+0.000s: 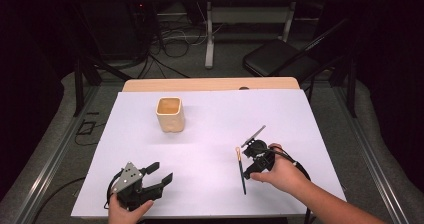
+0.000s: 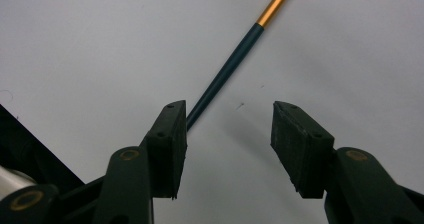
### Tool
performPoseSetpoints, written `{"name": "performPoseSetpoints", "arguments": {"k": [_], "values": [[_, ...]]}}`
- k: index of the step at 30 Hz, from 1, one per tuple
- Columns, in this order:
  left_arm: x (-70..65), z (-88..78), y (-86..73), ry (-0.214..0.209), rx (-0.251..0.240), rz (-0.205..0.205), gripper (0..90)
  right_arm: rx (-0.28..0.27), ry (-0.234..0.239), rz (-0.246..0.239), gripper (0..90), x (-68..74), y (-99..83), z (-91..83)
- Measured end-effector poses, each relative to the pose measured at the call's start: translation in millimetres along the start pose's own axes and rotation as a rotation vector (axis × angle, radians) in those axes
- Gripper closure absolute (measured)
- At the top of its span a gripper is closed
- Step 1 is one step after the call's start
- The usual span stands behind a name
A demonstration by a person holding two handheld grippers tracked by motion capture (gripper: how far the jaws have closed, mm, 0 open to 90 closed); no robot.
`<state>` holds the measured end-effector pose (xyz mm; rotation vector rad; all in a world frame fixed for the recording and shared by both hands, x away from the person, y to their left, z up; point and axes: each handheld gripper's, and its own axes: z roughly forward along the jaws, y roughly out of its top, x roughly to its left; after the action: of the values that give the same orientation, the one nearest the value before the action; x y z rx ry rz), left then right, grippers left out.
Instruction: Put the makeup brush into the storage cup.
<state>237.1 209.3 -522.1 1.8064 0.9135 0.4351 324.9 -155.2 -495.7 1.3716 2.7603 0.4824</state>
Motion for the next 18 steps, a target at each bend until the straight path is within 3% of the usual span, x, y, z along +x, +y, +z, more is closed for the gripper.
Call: {"name": "performPoseSetpoints", "arguments": {"k": [3,4,6,8,9,12,13,18], "values": [[0.2,0.1,0.0,-0.002,0.002,0.0,36.8,-0.023,0.005,0.013,48.7,-1.2,1.6,2.1],[0.2,0.2,-0.1,-0.002,0.0,0.0,36.8,0.012,-0.001,0.006,48.8,-1.9,3.0,0.0],[0.3,0.3,-0.2,-0.002,0.0,-0.001,36.8,0.013,-0.003,0.033,48.8,-0.7,3.6,0.9],[0.4,0.3,-0.1,-0.002,0.001,0.0,36.8,0.014,-0.005,0.005,48.9,-2.8,4.9,1.3],[0.3,0.4,-0.2,-0.002,0.0,-0.001,36.8,0.048,-0.011,0.005,49.0,-2.9,6.5,-0.5],[0.2,0.4,-0.2,-0.003,0.001,-0.001,36.8,-0.001,0.0,0.022,49.0,-2.7,7.4,4.4],[0.3,0.4,-0.2,-0.003,0.001,-0.001,36.8,0.039,-0.014,0.008,49.0,-3.8,10.2,2.7],[0.3,0.4,-0.2,-0.003,0.001,-0.001,36.8,0.052,-0.021,0.007,49.5,-3.4,14.1,4.4]]}}
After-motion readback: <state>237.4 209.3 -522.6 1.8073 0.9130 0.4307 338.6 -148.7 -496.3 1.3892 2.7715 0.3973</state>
